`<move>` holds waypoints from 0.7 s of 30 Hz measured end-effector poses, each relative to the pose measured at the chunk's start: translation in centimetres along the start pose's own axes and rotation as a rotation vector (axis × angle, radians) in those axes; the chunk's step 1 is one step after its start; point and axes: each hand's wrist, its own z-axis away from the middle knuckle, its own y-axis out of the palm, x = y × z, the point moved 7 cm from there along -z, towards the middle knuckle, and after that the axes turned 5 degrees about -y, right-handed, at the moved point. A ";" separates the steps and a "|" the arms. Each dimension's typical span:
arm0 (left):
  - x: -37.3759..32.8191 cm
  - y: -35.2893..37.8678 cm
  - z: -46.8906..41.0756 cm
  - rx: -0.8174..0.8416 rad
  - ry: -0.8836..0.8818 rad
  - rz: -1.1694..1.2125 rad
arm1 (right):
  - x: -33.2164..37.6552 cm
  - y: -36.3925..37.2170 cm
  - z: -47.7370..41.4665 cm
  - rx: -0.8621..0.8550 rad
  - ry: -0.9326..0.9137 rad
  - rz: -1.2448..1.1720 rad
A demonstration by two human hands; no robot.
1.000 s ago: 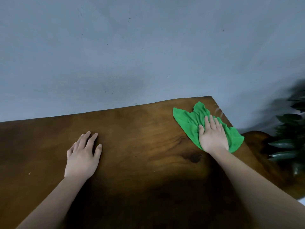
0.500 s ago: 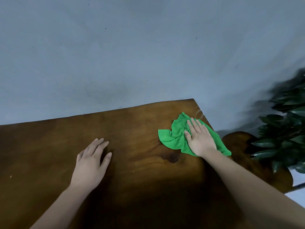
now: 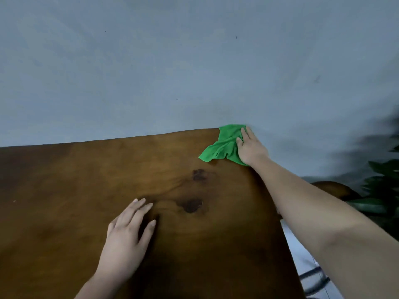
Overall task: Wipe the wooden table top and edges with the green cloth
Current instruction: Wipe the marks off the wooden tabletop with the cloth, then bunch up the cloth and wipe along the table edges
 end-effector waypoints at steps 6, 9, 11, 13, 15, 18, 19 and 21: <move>-5.2 2.5 1.3 0.017 0.019 -0.010 | -1.5 1.2 6.1 -0.021 -0.069 -0.049; -7.7 3.4 1.2 0.020 0.036 0.005 | -2.3 2.4 10.8 -0.025 -0.124 -0.043; -9.4 4.1 1.2 0.022 0.058 0.024 | -2.9 3.1 14.5 -0.039 -0.153 -0.045; -11.0 4.8 1.2 0.045 0.077 0.046 | -3.6 4.0 18.6 -0.063 -0.182 -0.049; -12.9 5.7 1.6 0.086 0.110 0.079 | -4.4 4.6 23.1 -0.114 -0.209 -0.054; -16.5 7.1 2.9 0.121 0.234 0.095 | -5.3 5.4 29.2 -0.157 -0.236 -0.068; -17.8 7.6 3.5 0.129 0.280 0.100 | -5.5 5.7 31.0 -0.165 -0.243 -0.069; -20.0 8.6 4.5 0.152 0.346 0.114 | -6.0 6.3 34.1 -0.167 -0.246 -0.088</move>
